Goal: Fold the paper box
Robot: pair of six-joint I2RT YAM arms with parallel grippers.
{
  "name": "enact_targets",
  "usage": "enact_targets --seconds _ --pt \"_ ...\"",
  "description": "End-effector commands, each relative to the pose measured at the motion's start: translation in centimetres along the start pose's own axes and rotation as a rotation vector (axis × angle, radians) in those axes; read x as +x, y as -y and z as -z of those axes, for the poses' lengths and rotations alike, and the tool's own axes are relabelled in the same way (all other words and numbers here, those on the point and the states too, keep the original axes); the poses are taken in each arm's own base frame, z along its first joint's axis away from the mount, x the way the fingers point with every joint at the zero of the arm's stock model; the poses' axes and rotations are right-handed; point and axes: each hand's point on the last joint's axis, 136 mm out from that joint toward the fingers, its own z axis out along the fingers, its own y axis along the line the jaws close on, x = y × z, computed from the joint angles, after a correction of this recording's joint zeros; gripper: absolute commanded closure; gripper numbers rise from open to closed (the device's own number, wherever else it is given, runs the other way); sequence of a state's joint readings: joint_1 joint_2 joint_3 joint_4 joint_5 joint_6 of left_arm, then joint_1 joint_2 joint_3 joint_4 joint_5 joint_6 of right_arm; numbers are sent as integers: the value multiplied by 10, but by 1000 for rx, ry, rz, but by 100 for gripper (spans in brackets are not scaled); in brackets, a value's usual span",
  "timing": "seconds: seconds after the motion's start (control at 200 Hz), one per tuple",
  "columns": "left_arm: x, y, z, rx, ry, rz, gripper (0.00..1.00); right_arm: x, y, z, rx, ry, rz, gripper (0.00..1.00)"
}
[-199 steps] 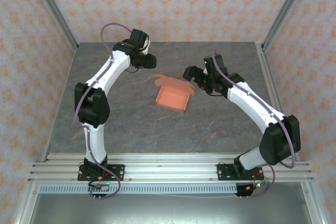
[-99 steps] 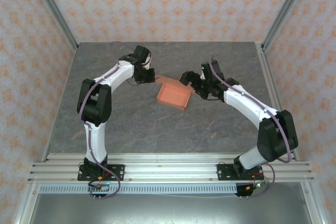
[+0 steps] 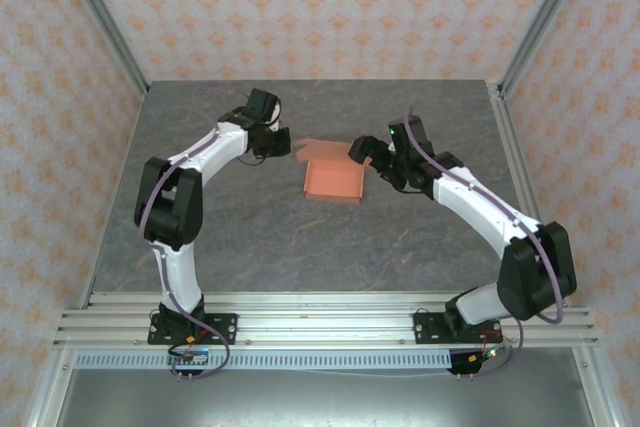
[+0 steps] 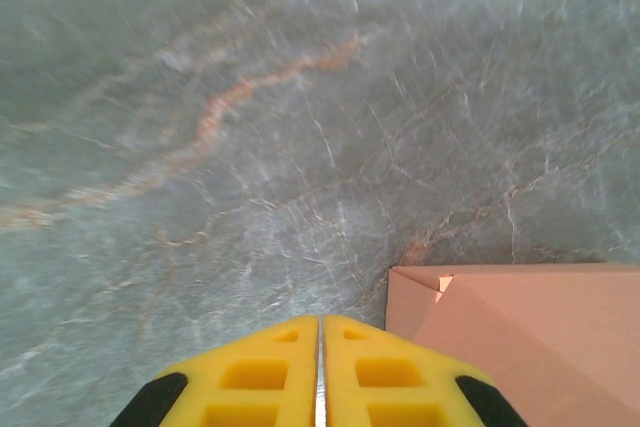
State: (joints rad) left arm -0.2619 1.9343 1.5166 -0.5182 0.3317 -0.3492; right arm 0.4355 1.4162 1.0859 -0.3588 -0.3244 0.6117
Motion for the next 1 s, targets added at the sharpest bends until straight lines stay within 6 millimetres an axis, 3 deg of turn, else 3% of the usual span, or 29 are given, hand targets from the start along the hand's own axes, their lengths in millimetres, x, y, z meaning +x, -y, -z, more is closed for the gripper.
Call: enact_targets --seconds 0.0,0.09,0.155,0.25,0.27,0.4,0.676,0.876,0.996 --pt "-39 -10 38 -40 124 48 73 -22 5 19 88 90 60 1" --pt "-50 2 49 3 138 82 55 -25 -3 13 76 62 71 1" --pt "-56 7 54 20 143 127 34 -28 -8 6 86 37 86 1" --pt "-62 20 63 67 125 168 23 -33 -14 -5 104 -5 107 1" --pt "-58 20 51 76 92 178 21 -33 -16 -8 108 -15 113 1" --pt "-50 39 45 153 36 177 7 -35 -17 -25 134 -79 111 1" --pt "-14 54 24 142 -78 107 7 -18 -12 -42 121 -155 73 1" --pt "-3 65 12 164 -119 94 21 -7 -13 -53 68 -192 15 1" --pt "3 69 13 173 -132 87 24 -4 -12 -56 42 -208 -20 1"
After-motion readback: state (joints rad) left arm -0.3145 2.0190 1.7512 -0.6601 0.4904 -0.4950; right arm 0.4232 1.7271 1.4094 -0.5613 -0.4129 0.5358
